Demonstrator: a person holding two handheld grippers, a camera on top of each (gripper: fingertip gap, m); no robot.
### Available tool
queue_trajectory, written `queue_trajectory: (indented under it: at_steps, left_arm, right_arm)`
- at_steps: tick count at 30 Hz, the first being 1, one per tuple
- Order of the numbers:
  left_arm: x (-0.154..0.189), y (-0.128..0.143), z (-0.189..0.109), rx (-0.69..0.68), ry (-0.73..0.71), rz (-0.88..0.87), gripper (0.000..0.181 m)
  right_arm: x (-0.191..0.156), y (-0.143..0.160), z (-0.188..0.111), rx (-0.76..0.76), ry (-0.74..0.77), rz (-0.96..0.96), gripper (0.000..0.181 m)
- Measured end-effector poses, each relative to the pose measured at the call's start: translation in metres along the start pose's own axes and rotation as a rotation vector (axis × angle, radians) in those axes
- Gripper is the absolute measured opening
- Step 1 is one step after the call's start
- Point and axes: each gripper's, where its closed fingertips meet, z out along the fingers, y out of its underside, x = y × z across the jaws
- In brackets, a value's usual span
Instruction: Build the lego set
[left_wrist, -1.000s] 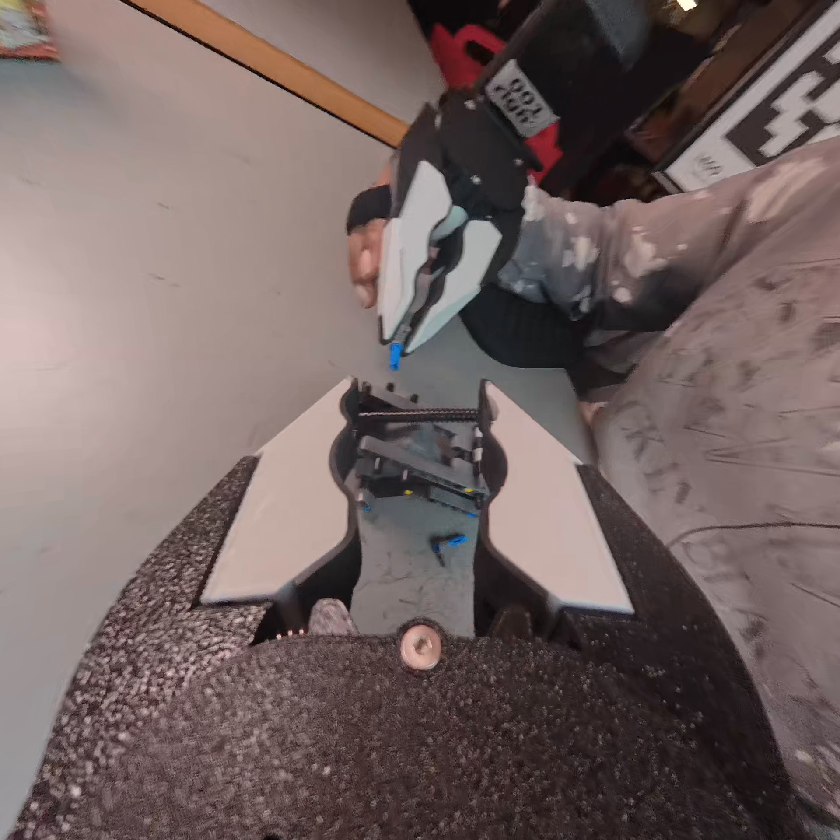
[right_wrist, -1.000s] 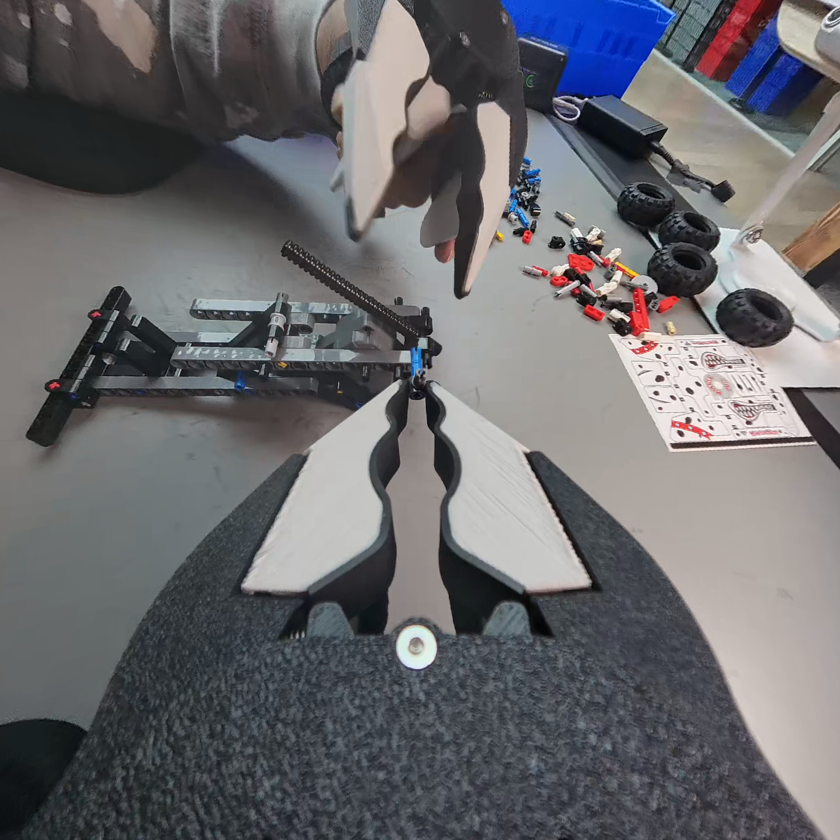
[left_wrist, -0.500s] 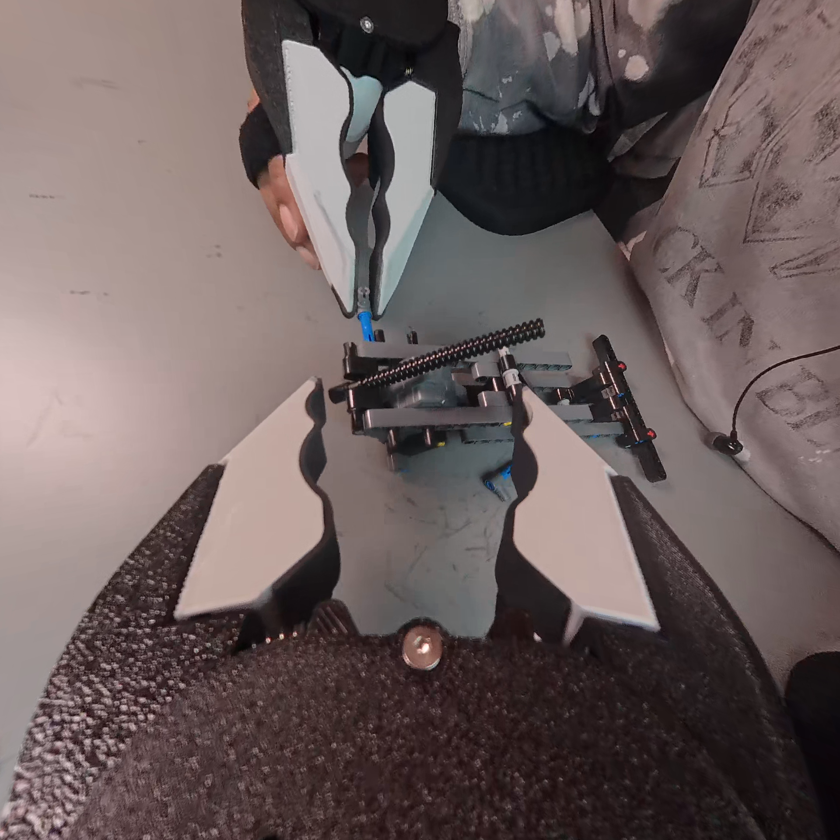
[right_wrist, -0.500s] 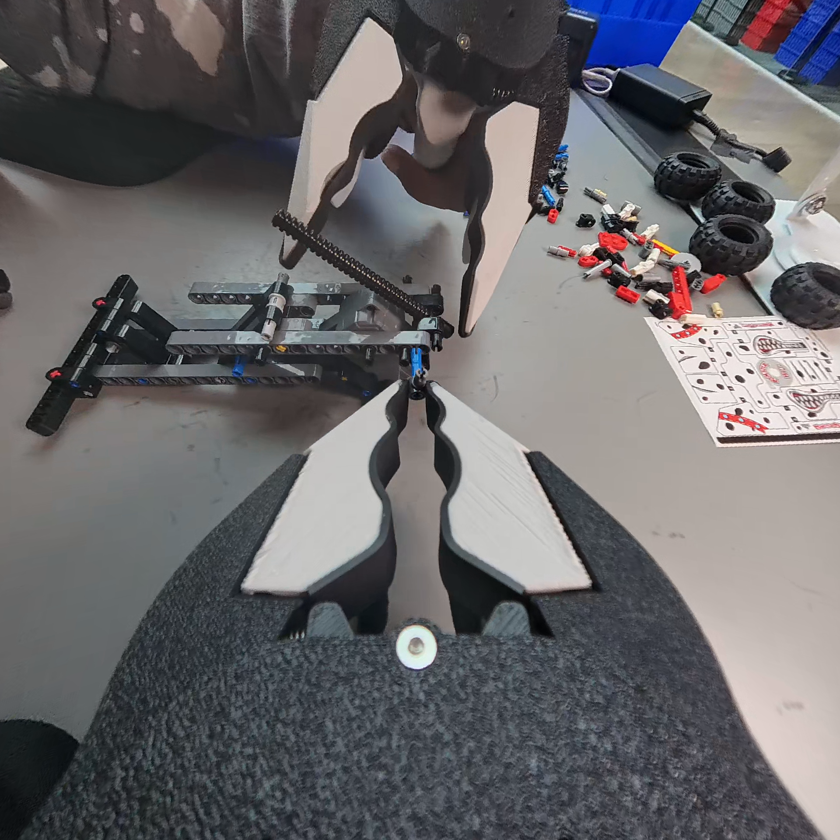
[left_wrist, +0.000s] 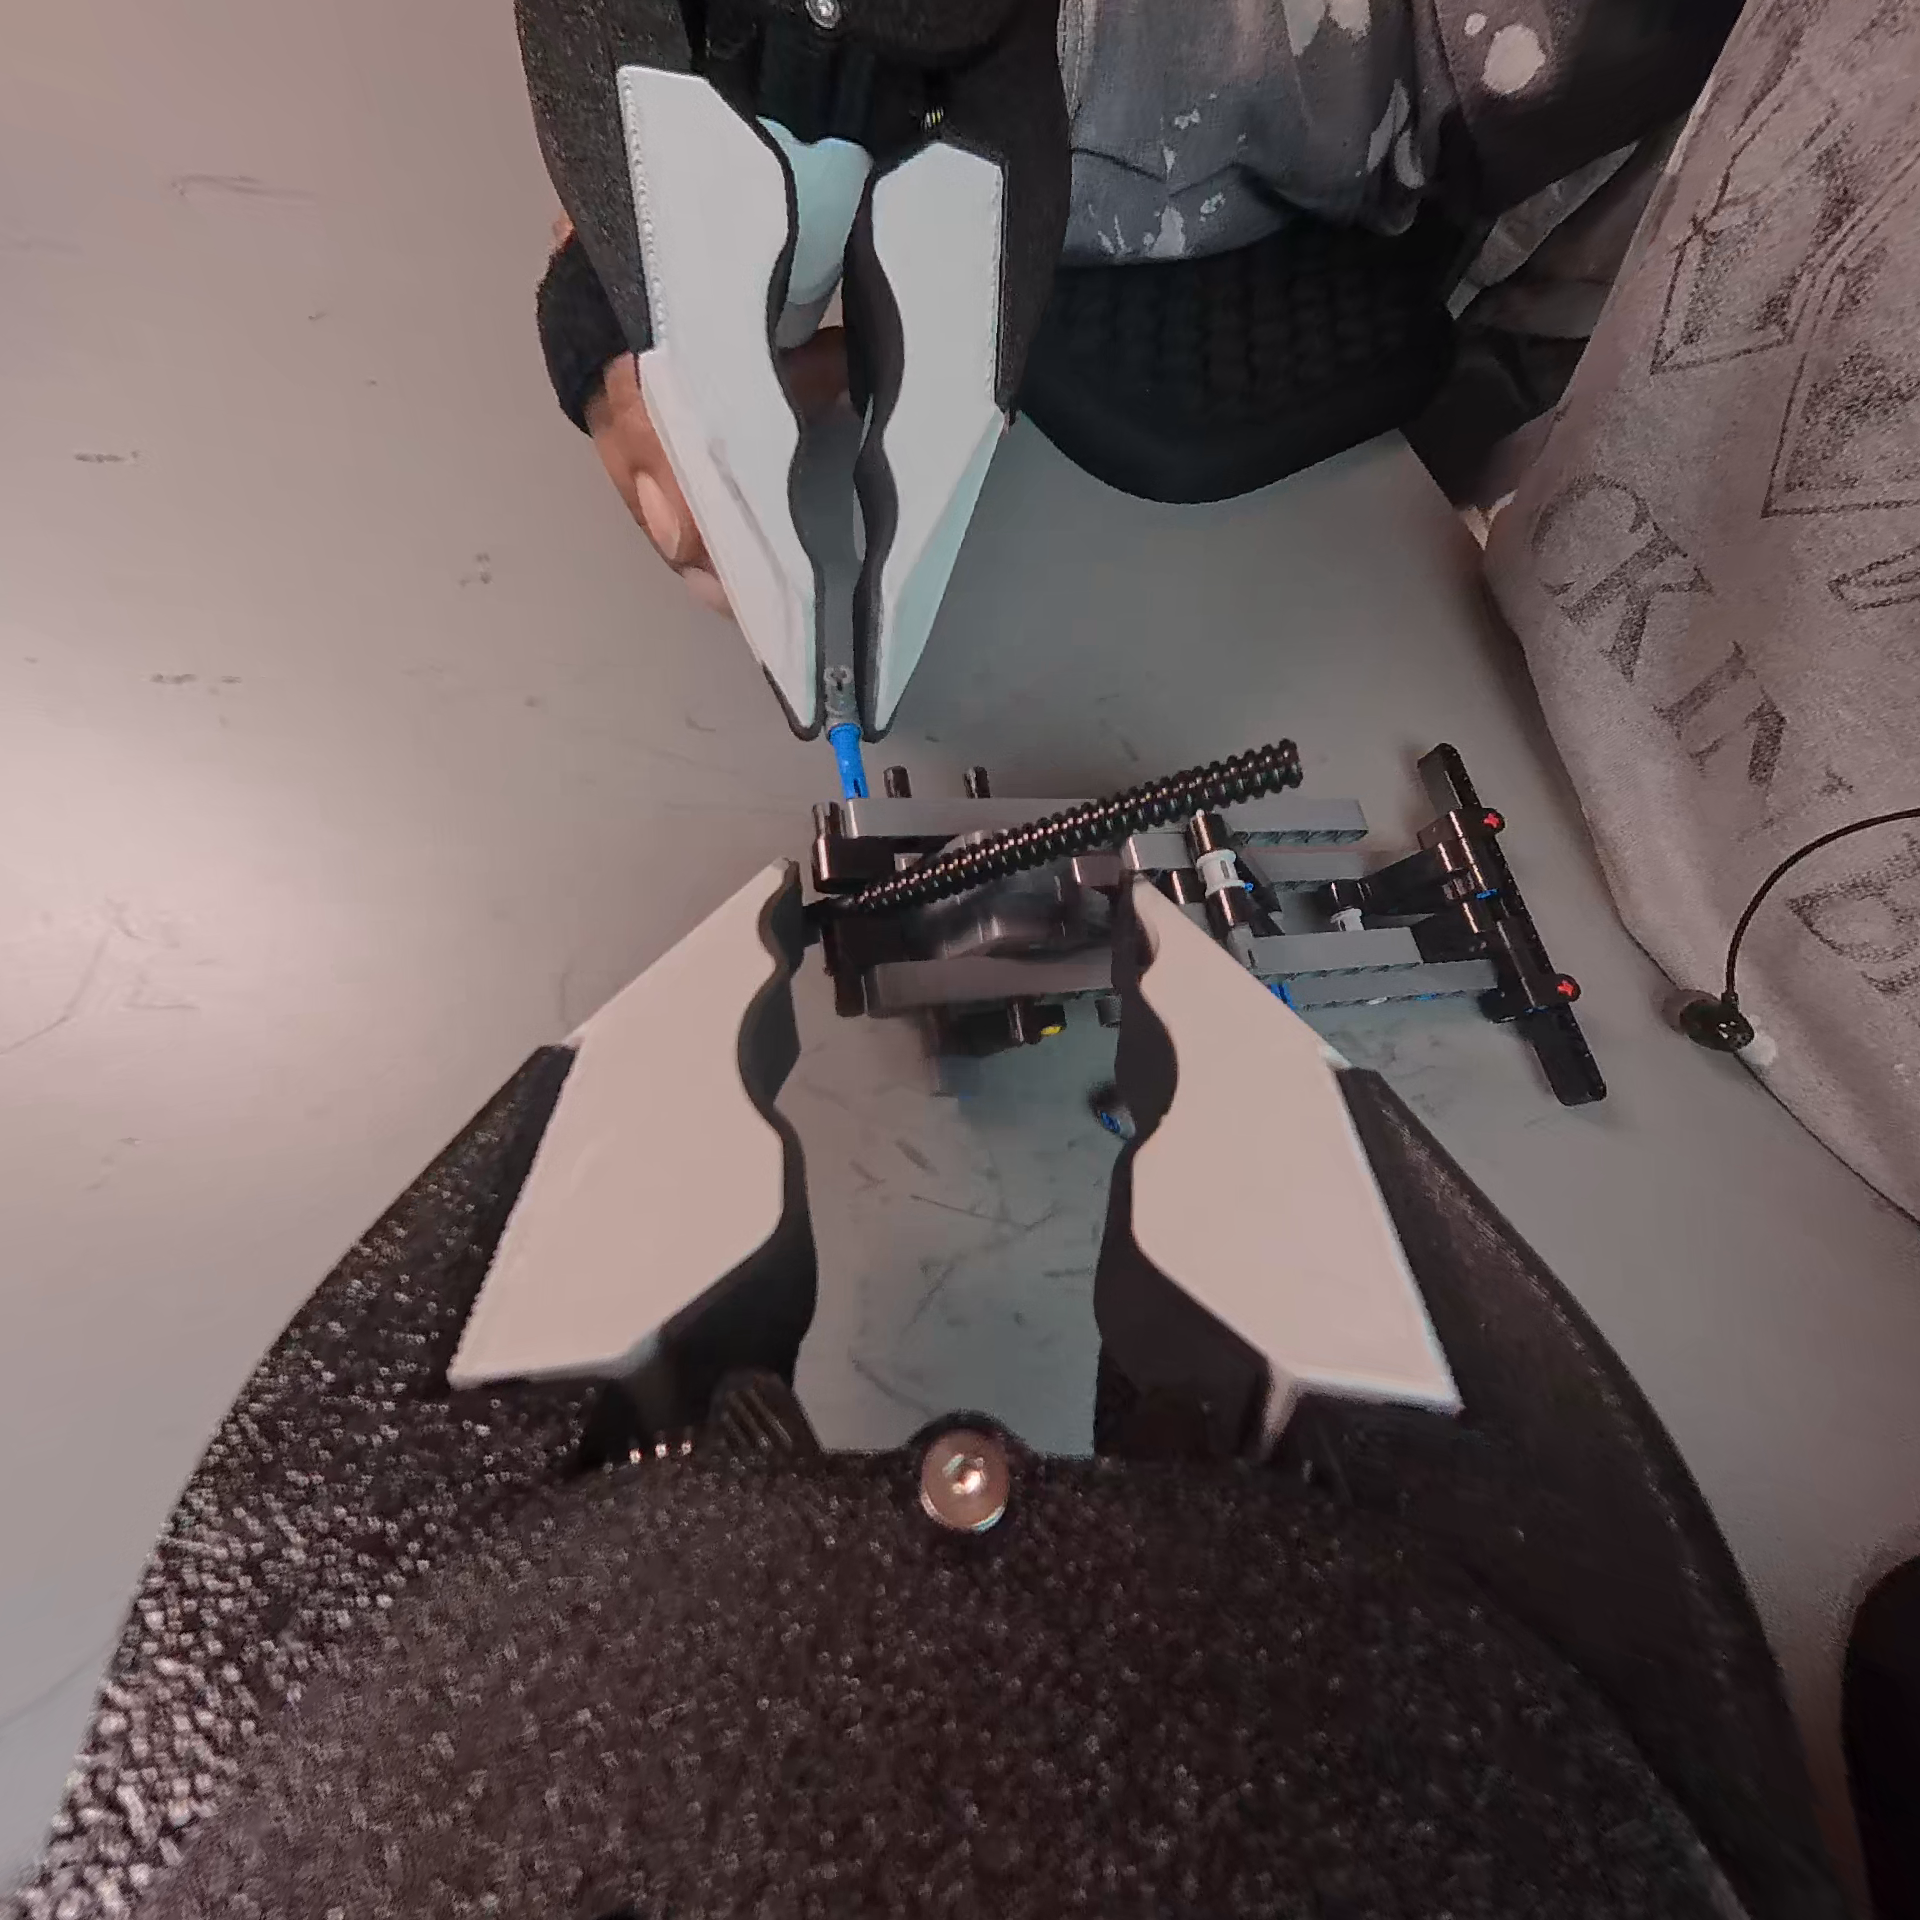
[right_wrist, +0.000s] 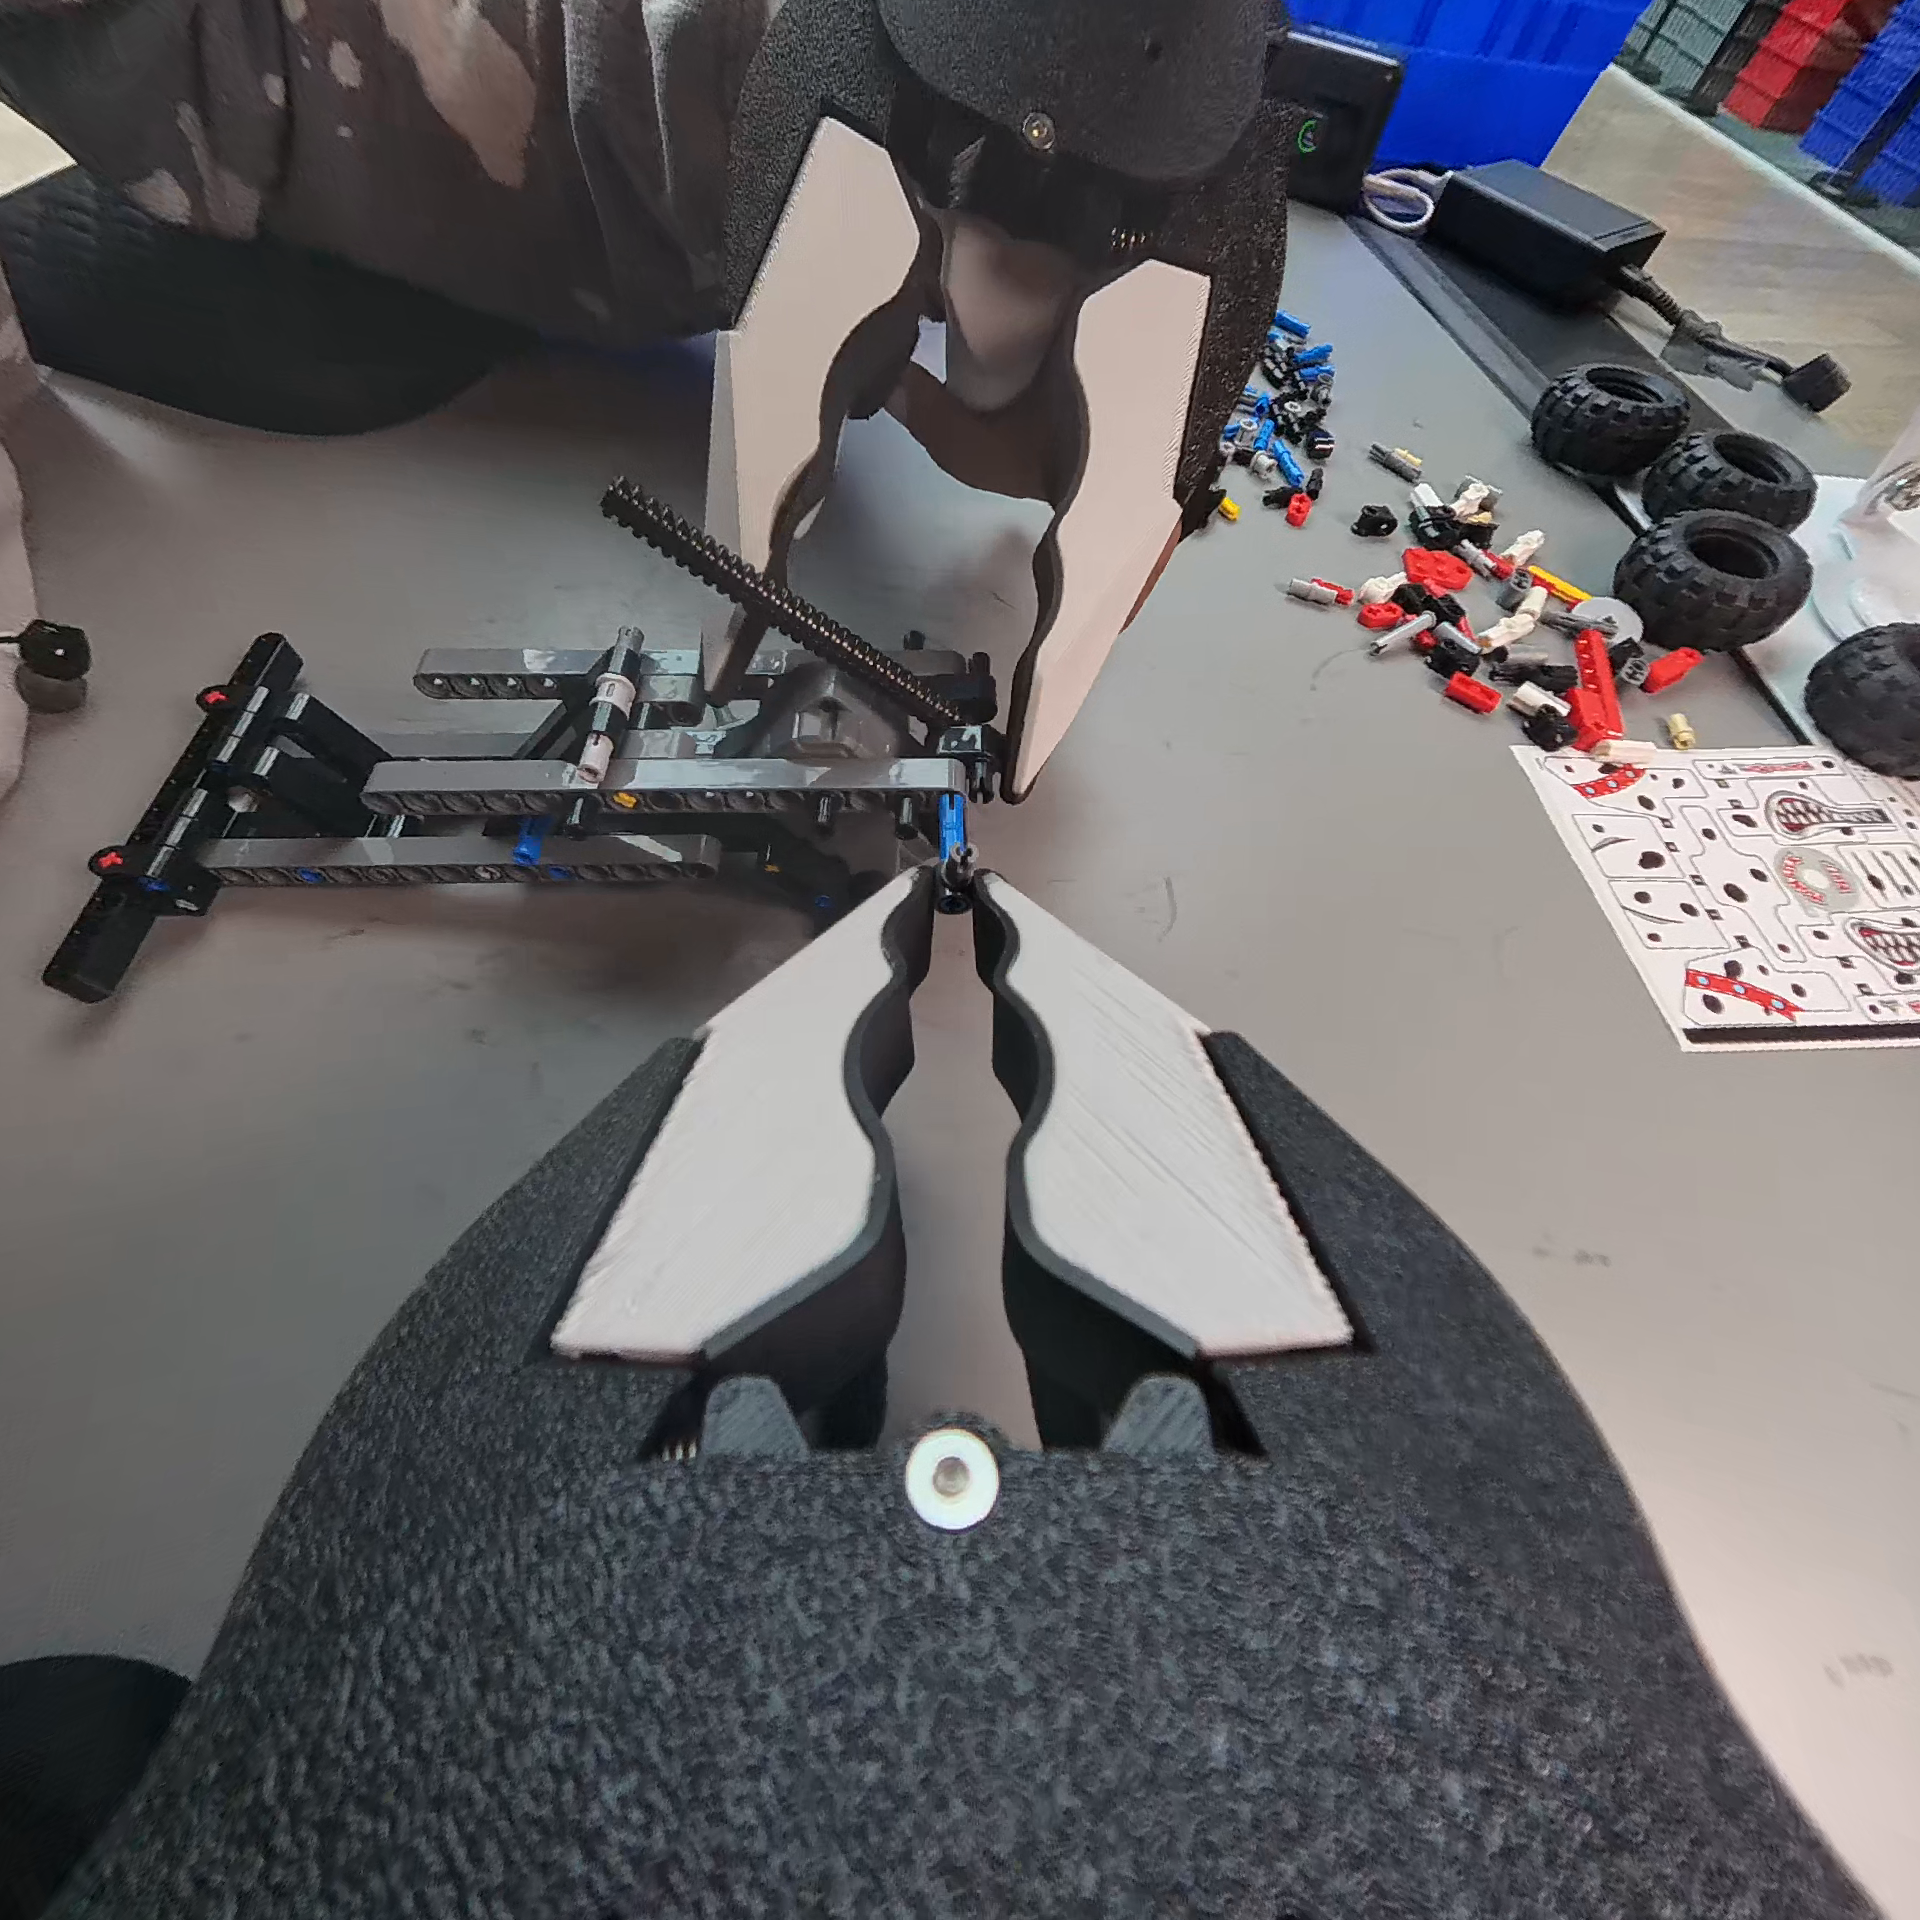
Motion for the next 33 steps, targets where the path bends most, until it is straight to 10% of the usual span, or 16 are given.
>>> queue_trajectory:
  at_steps: [33]
  left_arm:
    - [0.015, 0.002, 0.005, 0.093, -0.148, -0.087, 0.049]
  right_arm:
    - [-0.017, -0.011, 0.01, 0.044, -0.184, -0.049, 0.007]
